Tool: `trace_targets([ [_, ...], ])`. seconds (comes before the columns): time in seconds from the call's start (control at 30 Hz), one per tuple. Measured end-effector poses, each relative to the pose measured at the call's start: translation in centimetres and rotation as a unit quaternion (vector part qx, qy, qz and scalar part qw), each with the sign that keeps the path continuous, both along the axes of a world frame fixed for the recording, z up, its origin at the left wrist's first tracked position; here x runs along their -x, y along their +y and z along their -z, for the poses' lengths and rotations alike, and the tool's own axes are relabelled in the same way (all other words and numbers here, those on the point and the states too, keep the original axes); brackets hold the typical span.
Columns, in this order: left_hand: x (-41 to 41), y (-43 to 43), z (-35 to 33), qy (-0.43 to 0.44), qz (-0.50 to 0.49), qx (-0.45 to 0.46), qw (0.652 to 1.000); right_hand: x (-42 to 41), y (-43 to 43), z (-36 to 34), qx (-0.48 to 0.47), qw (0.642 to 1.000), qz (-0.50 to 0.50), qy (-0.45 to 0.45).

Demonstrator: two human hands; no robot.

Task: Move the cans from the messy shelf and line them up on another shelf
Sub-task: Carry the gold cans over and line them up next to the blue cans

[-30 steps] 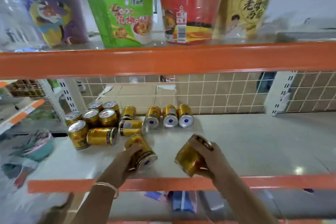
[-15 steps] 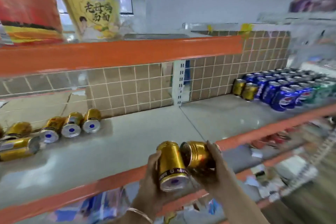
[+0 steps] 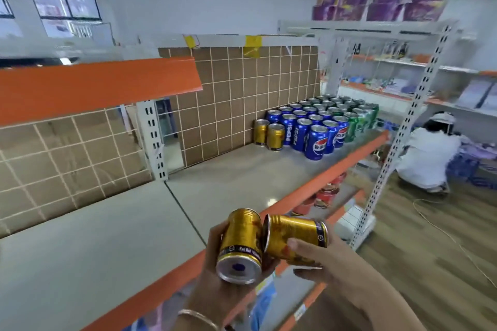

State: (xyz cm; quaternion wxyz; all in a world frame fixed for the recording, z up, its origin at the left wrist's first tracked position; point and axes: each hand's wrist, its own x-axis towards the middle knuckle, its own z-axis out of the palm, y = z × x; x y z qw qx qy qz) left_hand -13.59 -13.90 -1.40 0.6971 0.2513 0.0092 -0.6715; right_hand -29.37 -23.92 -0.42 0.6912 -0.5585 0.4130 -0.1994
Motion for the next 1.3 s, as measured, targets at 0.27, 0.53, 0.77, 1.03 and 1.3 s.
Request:
trace_targets([
  [0.27,-1.5,-11.4,-2.4,0.006,0.086,0.018,0.996,0.1,-11.4,-2.4,0.199,0.973,-0.050,0.104],
  [0.53,-4.4,-19.3,-3.0,-0.113,0.130,0.146,0.974,-2.6,-19.4,-3.5,0.343,0.886,-0.175,0.259],
  [0.77,-5.3,-25.2,-1.4,-0.136,0.050,-0.026,0.989,-6.3,-27.5,-2.4,0.441,0.800,-0.268,0.305],
  [1.03,-5.5,-30.0,-1.3,-0.236,-0.072,-0.130,0.960,-8.6,-35.7,-4.3,0.481,0.769,-0.328,0.262],
  [1.3,-5.3,-32.3,1.6,-0.467,-0.135,-0.216,0.847,-12.1,-39.3,-4.7,0.648,0.594,-0.343,0.330],
])
